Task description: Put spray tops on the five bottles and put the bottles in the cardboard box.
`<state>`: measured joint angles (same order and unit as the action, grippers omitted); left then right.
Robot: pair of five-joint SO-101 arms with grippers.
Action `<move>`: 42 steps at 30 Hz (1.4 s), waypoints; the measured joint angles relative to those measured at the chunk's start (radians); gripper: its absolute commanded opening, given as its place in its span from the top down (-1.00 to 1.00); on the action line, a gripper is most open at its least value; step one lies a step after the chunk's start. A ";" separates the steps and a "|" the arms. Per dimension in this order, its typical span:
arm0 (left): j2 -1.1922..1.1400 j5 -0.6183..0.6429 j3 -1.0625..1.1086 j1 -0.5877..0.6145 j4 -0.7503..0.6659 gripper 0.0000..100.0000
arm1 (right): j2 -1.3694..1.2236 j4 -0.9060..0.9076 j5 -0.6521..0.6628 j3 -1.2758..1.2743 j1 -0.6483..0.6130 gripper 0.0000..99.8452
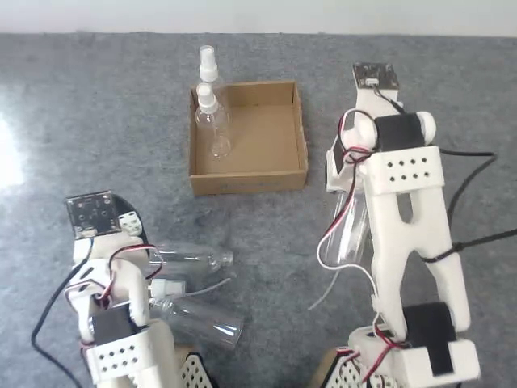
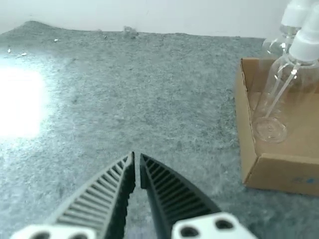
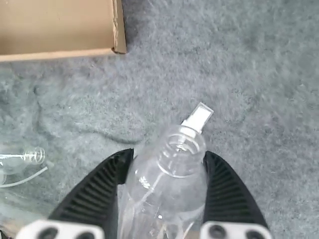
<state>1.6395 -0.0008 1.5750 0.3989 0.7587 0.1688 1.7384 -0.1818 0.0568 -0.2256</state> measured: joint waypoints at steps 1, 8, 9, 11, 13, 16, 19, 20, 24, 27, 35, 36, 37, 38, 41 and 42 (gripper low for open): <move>0.000 0.000 -0.012 0.006 0.021 0.97 | 0.008 -0.017 0.000 -0.020 0.000 0.80; 0.002 -0.054 -0.247 0.091 0.190 0.97 | 0.061 -0.087 0.000 -0.106 0.002 0.79; 0.002 -0.078 -0.285 0.092 0.218 0.97 | 0.069 -0.095 0.000 -0.117 0.000 0.79; 0.003 -0.124 -0.358 0.094 0.279 0.97 | 0.081 -0.117 0.000 -0.141 0.000 0.79; 0.006 -0.169 -0.410 0.098 0.334 0.97 | 0.094 -0.135 0.000 -0.158 0.000 0.79; 0.006 -0.229 -0.457 0.098 0.399 0.97 | 0.103 -0.152 0.000 -0.173 0.000 0.79; 0.006 -0.287 -0.471 0.098 0.439 0.97 | 0.103 -0.153 0.000 -0.175 0.000 0.79; 0.006 -0.305 -0.473 0.097 0.448 0.97 | 0.103 -0.153 0.000 -0.175 0.000 0.79; 0.006 -0.404 -0.473 0.080 0.489 0.97 | 0.104 -0.153 0.000 -0.175 0.000 0.79; 0.006 -0.468 -0.473 0.038 0.539 0.97 | 0.104 -0.153 0.000 -0.175 0.000 0.79; -0.107 -0.572 -0.597 -0.057 0.704 0.98 | 0.104 -0.153 0.000 -0.175 0.000 0.79; -0.150 -0.594 -0.629 -0.071 0.733 0.98 | 0.104 -0.161 0.000 -0.175 0.000 0.79; -0.195 -0.618 -0.657 -0.083 0.766 0.98 | 0.104 -0.166 0.000 -0.175 0.000 0.79; -0.241 -0.643 -0.684 -0.098 0.798 0.98 | 0.104 -0.170 0.000 -0.175 0.000 0.79; -0.347 -0.683 -0.743 -0.138 0.875 0.98 | 0.104 -0.172 0.000 -0.175 0.000 0.80; -0.368 -0.687 -0.752 -0.147 0.888 0.98 | 0.104 -0.172 0.000 -0.175 0.000 0.80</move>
<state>1.2712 -0.6882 0.8232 0.2516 1.6471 0.2731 1.5666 -0.1818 -0.1181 -0.2256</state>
